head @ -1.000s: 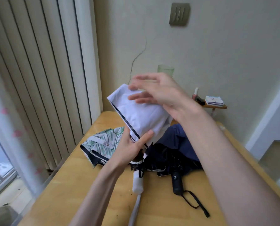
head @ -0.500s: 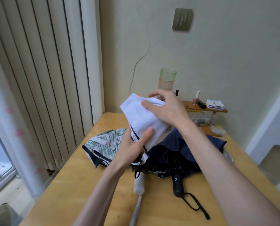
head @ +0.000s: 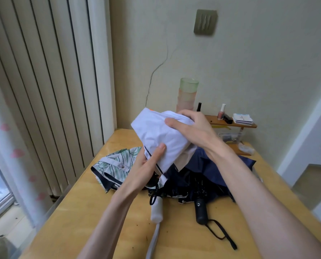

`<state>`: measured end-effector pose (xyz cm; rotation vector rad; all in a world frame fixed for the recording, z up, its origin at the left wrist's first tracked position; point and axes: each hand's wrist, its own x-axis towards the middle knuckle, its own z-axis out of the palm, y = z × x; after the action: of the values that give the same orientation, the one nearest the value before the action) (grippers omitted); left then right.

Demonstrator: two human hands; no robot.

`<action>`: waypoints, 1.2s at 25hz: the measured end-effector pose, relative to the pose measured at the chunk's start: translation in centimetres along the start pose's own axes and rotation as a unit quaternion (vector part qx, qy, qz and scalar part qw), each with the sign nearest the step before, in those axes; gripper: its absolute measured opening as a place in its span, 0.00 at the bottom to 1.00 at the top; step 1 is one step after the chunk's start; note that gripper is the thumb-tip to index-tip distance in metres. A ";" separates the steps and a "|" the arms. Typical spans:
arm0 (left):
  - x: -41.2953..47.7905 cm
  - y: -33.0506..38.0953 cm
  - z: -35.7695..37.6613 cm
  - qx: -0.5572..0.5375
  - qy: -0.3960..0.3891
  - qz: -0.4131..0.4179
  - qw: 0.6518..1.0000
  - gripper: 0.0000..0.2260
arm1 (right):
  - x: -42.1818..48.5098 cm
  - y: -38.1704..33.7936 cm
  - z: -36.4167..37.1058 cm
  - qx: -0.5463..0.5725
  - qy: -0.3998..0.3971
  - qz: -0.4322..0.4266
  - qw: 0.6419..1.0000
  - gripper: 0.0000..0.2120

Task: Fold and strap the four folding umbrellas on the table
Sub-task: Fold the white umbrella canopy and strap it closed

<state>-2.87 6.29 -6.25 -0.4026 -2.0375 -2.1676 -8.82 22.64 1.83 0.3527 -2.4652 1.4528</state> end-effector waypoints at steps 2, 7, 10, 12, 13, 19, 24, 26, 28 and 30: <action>0.5 -0.5 -0.2 -0.018 0.022 -0.014 0.999 0.25 | 0.3 -0.3 0.4 0.007 0.029 -0.006 1.000 0.20; 0.5 -1.1 1.0 0.237 0.183 0.144 0.943 0.48 | 0.7 -1.0 0.8 -0.051 0.130 -0.019 0.990 0.11; 0.5 -2.4 2.5 0.358 0.133 0.228 0.896 0.49 | 0.7 -1.5 1.1 -0.091 0.138 -0.013 0.986 0.13; 0.7 -3.0 2.8 0.373 0.148 0.192 0.896 0.47 | 0.2 -2.0 1.3 -0.082 0.126 -0.006 0.989 0.15; 0.7 -3.2 2.8 0.361 0.163 0.175 0.901 0.47 | -0.1 -2.3 1.5 -0.072 0.119 0.005 0.990 0.16; 1.0 -3.6 2.2 0.142 0.122 0.058 0.981 0.32 | -0.4 -3.0 2.6 -0.081 0.097 -0.003 0.992 0.23; 1.1 -3.1 1.3 0.025 0.098 0.031 0.994 0.19 | -0.7 -2.6 1.9 -0.030 0.001 -0.020 0.999 0.19; 1.0 -3.0 1.0 -0.014 0.121 0.005 0.993 0.18 | -1.2 -2.3 1.1 0.024 -0.064 -0.042 0.997 0.23; 1.1 -2.9 0.5 -0.045 0.137 -0.022 0.989 0.21 | -2.1 -1.7 0.3 0.071 -0.088 -0.061 0.992 0.31; 1.4 -3.1 -0.3 -0.061 0.153 -0.027 0.986 0.22 | -2.9 -0.5 -0.1 0.053 -0.066 -0.103 0.991 0.28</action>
<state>-5.13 6.38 -8.85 -0.0236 -1.7762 -2.2295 -5.97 22.71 1.30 0.7240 -2.3721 1.5193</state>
